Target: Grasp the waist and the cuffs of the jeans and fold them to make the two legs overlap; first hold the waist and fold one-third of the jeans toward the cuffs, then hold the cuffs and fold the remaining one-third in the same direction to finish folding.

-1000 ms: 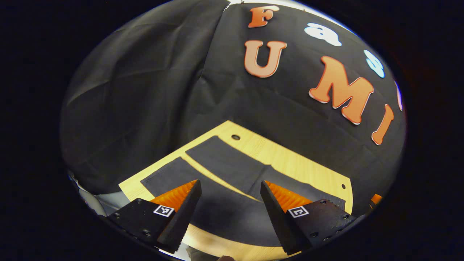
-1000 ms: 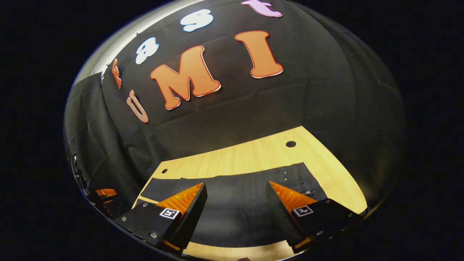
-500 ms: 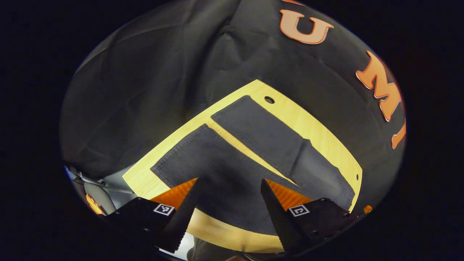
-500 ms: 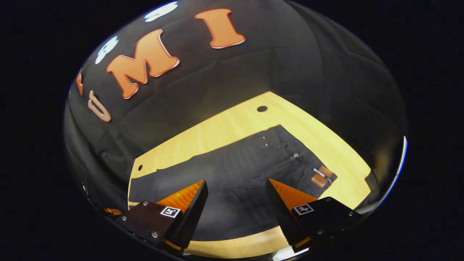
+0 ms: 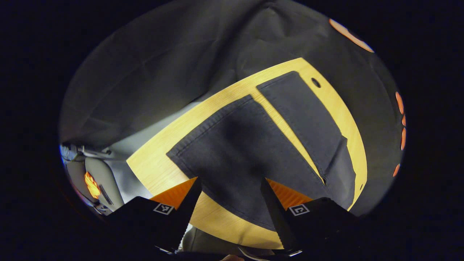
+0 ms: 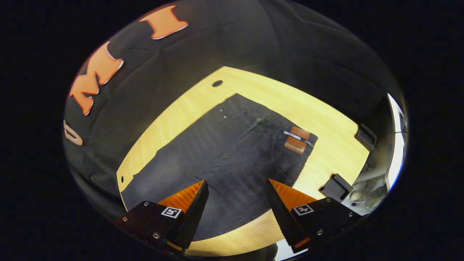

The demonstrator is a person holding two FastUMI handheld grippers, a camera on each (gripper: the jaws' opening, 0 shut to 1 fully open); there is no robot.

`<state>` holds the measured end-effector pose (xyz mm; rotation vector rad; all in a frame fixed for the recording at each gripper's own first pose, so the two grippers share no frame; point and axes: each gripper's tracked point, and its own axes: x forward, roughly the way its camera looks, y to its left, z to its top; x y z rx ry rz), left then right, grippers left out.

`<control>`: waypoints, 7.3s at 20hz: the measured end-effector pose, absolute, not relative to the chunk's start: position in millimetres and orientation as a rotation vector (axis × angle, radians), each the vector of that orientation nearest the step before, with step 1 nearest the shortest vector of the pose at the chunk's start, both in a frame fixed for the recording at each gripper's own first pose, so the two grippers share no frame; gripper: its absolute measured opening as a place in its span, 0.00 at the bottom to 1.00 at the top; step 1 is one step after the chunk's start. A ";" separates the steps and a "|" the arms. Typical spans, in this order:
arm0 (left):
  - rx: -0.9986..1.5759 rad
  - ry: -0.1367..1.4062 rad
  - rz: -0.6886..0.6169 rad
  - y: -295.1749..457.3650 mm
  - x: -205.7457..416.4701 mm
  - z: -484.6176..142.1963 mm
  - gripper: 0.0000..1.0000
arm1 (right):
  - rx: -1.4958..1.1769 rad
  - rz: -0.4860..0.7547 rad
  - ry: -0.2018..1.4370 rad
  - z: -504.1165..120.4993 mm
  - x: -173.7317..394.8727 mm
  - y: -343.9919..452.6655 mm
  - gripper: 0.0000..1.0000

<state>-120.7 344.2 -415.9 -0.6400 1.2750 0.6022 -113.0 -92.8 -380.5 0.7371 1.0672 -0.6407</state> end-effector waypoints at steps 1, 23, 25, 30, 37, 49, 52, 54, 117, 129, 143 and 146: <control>-0.668 1.287 0.620 345.3 -125.2 -420.0 0.99 | 0.748 -0.671 1.094 -389.2 -119.2 -100.6 0.95; -0.713 1.417 0.917 372.1 -151.2 -453.8 0.87 | 0.789 -0.916 1.391 -470.0 -150.8 -151.8 0.77; -0.677 1.359 0.876 370.5 -135.2 -457.1 0.56 | 0.883 -0.902 1.343 -470.1 -140.7 -147.2 0.48; -0.669 1.251 0.733 364.2 -111.9 -454.6 0.01 | 1.067 -0.791 1.223 -474.8 -140.0 -146.1 0.20; -0.713 1.186 0.659 356.1 -99.0 -424.1 0.01 | 1.030 -0.745 1.182 -436.6 -131.8 -150.7 0.05; -0.689 1.094 0.512 344.3 -23.1 -368.3 0.01 | 1.096 -0.654 1.037 -378.3 -69.3 -158.0 0.05; -0.689 1.030 0.489 353.7 6.3 -356.0 0.01 | 1.095 -0.615 0.998 -368.4 -45.1 -163.9 0.05; -0.680 1.014 0.485 358.0 22.4 -353.1 0.01 | 1.094 -0.599 0.984 -365.2 -28.3 -165.8 0.05; -0.359 0.916 0.235 245.2 84.2 -317.9 0.97 | 1.008 -0.697 1.077 -505.5 19.1 -226.5 0.51; -0.264 0.841 0.176 223.0 57.3 -301.7 0.96 | 0.919 -0.638 0.900 -449.8 40.3 -216.6 0.12; -0.264 0.807 0.025 220.3 75.9 -295.6 0.95 | 0.664 -0.465 0.767 -326.5 77.0 -138.6 0.12; -0.275 0.808 0.033 233.5 72.9 -294.0 0.95 | 0.637 -0.420 0.769 -314.8 87.9 -110.5 0.12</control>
